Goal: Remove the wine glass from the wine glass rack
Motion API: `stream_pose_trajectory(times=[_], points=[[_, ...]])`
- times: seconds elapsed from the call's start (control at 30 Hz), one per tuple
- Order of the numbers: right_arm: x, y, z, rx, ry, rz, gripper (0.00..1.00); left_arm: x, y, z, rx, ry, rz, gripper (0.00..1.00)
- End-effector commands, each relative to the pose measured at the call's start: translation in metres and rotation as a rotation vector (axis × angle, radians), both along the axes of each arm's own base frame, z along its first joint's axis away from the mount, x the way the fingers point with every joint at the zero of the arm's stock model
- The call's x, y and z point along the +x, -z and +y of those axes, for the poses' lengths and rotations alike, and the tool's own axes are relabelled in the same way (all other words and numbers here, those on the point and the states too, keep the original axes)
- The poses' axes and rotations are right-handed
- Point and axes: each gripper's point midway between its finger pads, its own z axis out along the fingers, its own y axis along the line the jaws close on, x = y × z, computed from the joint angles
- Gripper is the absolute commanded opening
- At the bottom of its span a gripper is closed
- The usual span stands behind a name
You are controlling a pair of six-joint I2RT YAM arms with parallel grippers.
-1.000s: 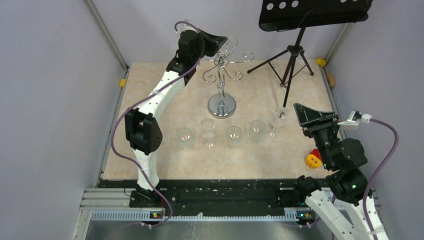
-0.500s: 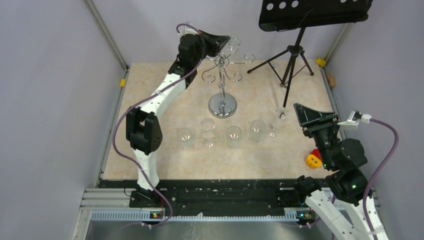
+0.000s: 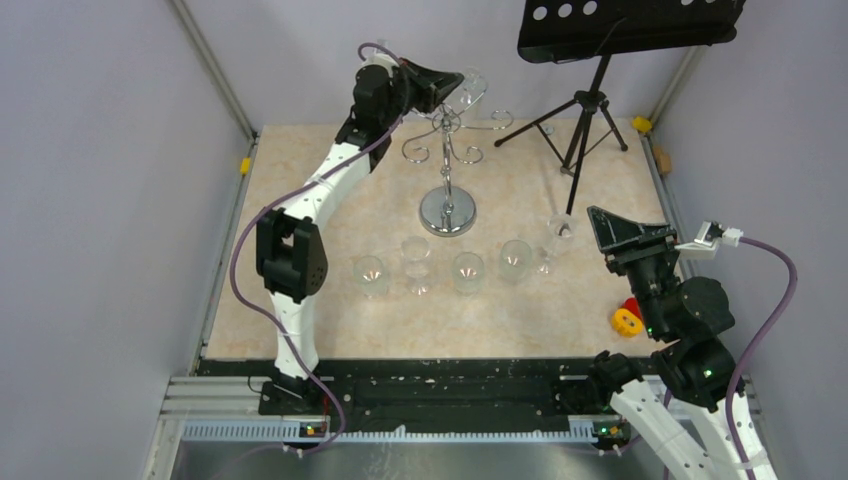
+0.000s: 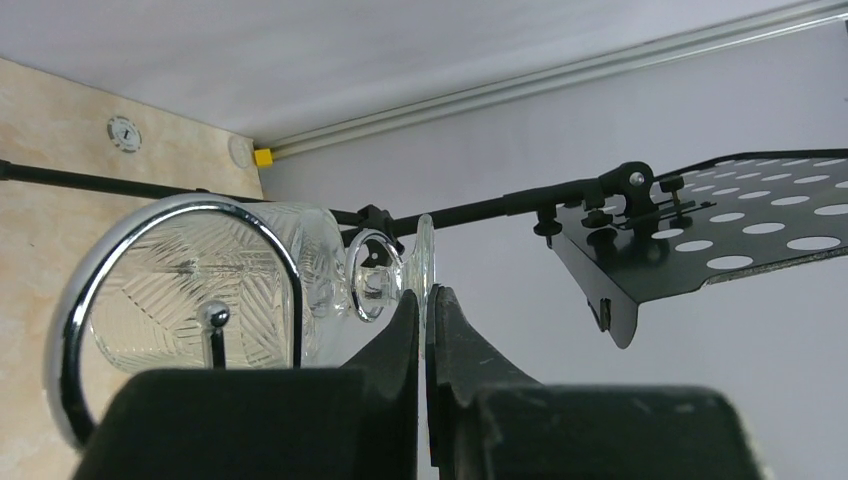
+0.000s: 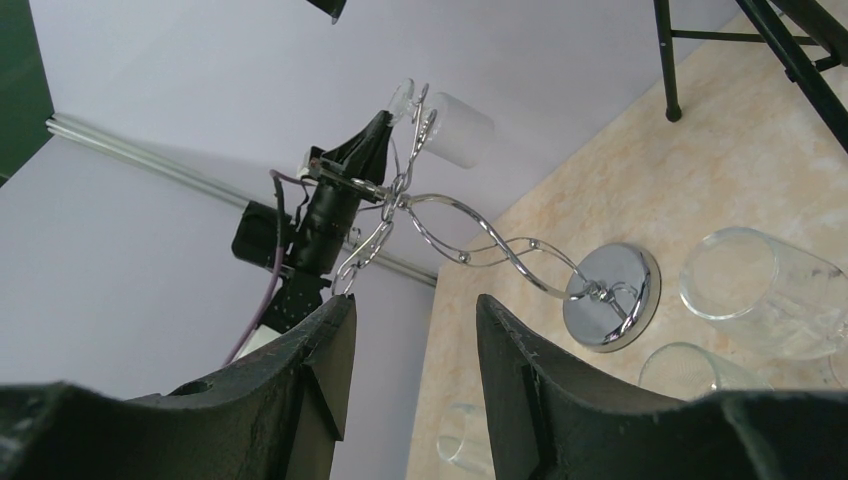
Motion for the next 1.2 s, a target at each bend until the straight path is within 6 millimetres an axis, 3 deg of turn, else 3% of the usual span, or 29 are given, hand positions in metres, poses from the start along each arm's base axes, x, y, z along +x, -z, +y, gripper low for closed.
stream_pose_trajectory(times=[0.0,0.47,0.7,0.87,1.03,1.17], points=[[-0.001,-0.013,-0.002,0.015,0.006,-0.033,0.49,-0.020,-0.063,0.002,-0.050,0.089,-0.182,0.00],[0.005,-0.009,0.004,0.010,-0.010,-0.018,0.47,-0.014,-0.053,-0.002,-0.034,0.140,-0.158,0.00],[0.008,-0.007,0.006,0.006,-0.012,-0.014,0.47,-0.006,-0.070,0.001,-0.069,0.092,-0.192,0.00],[0.010,-0.007,0.007,0.002,-0.013,-0.010,0.47,-0.001,-0.064,-0.009,-0.082,0.132,-0.159,0.00],[0.009,-0.007,0.006,0.000,-0.011,-0.010,0.47,-0.003,-0.054,-0.014,-0.073,0.157,-0.141,0.00],[0.010,-0.007,0.006,-0.001,-0.011,-0.010,0.47,-0.012,-0.061,-0.016,-0.086,0.197,-0.156,0.00]])
